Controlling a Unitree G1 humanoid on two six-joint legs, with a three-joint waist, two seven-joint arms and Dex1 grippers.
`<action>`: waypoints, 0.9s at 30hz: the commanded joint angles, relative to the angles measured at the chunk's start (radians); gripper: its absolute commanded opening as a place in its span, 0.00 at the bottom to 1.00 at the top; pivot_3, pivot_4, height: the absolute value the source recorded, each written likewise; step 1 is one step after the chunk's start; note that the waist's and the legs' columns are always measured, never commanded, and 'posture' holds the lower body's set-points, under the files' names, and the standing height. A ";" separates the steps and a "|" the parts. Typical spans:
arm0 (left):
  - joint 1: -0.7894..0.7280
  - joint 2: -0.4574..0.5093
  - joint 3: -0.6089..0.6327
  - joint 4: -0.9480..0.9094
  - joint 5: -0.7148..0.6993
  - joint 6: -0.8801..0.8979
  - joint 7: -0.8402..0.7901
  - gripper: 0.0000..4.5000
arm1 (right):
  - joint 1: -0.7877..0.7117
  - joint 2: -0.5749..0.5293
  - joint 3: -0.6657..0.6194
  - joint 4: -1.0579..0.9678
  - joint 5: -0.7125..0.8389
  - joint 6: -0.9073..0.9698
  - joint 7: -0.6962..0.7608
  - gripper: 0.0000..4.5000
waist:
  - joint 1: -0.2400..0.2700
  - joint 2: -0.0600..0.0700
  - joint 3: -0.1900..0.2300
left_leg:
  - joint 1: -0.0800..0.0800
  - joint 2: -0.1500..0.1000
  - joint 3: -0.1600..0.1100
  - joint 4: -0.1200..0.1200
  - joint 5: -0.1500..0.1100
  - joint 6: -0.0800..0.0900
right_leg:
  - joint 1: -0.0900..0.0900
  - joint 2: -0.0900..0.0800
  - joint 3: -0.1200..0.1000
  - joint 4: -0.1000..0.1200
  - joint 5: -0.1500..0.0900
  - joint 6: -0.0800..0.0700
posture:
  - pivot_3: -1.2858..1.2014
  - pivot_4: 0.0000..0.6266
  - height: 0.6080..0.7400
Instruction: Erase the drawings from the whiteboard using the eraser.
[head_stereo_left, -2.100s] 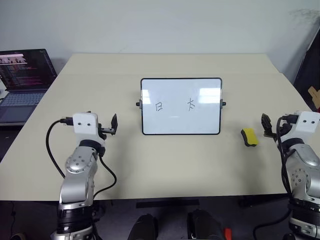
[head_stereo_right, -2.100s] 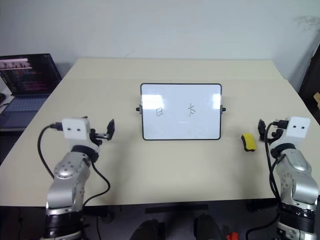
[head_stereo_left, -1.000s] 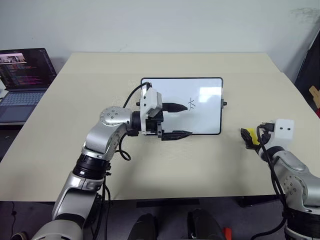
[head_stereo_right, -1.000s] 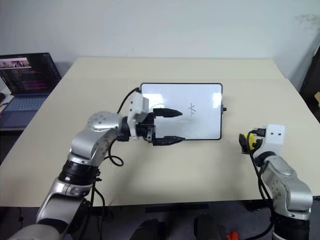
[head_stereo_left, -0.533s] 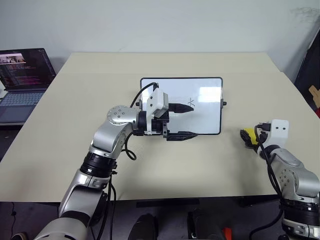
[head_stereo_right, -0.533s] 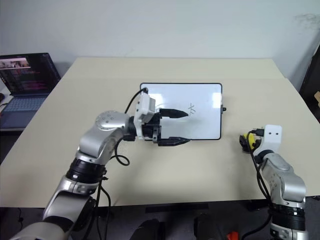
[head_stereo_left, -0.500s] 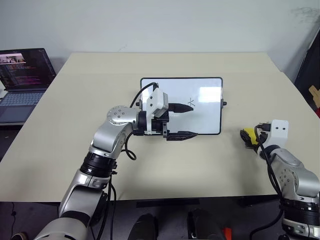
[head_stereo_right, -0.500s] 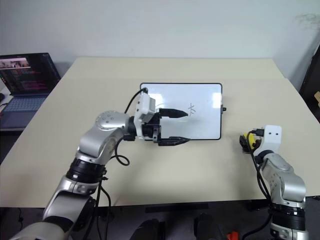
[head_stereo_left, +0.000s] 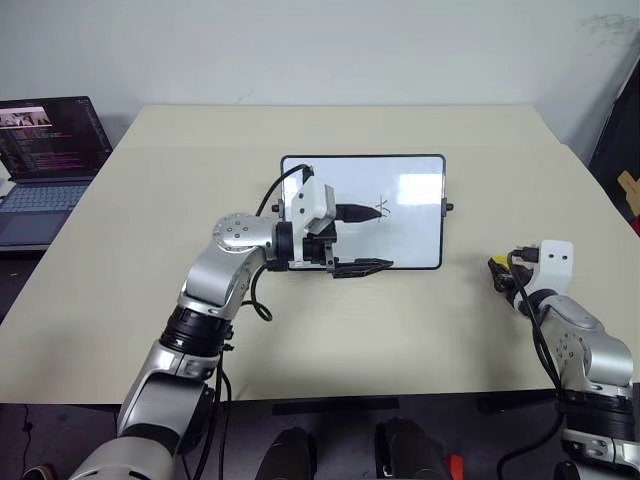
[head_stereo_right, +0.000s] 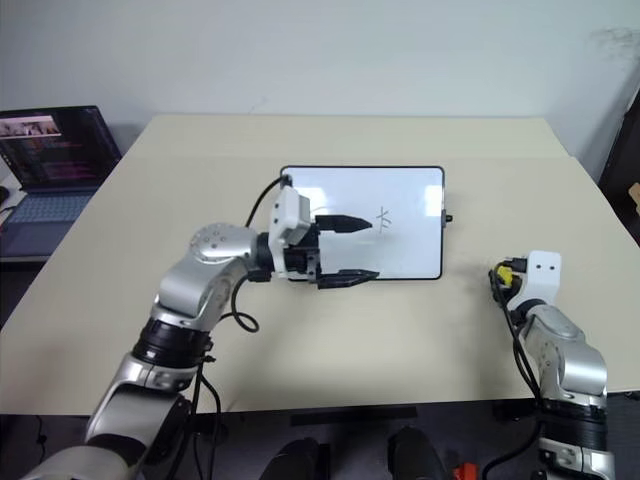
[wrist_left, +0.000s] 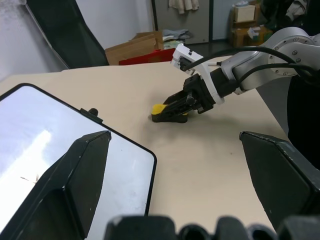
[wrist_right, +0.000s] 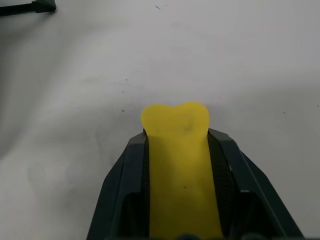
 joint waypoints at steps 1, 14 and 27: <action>0.019 0.012 0.043 -0.044 0.000 0.011 0.047 1.00 | -0.005 -0.002 -0.008 -0.049 0.000 -0.020 0.005 0.27 | -0.001 0.000 0.000 | 0.000 0.000 0.000 0.000 0.000 0.000 | 0.000 0.000 0.000 0.000 0.000 0.000 | 0.52 0.24 1.00; 0.240 0.044 0.195 -0.204 0.054 0.153 0.420 1.00 | 0.184 -0.016 0.308 -0.342 -0.244 -0.272 0.066 0.27 | 0.000 0.000 0.000 | 0.001 0.000 0.000 0.001 0.000 0.000 | 0.000 -0.002 0.000 0.001 0.000 0.000 | 0.52 0.24 1.00; 0.216 0.129 0.289 -0.176 0.132 0.265 0.616 1.00 | -0.197 0.081 0.631 -0.115 -0.444 -0.522 0.186 0.27 | 0.000 -0.001 0.000 | 0.002 0.000 -0.001 0.000 0.000 -0.001 | 0.000 -0.001 0.000 0.001 0.000 0.000 | 0.52 0.24 1.00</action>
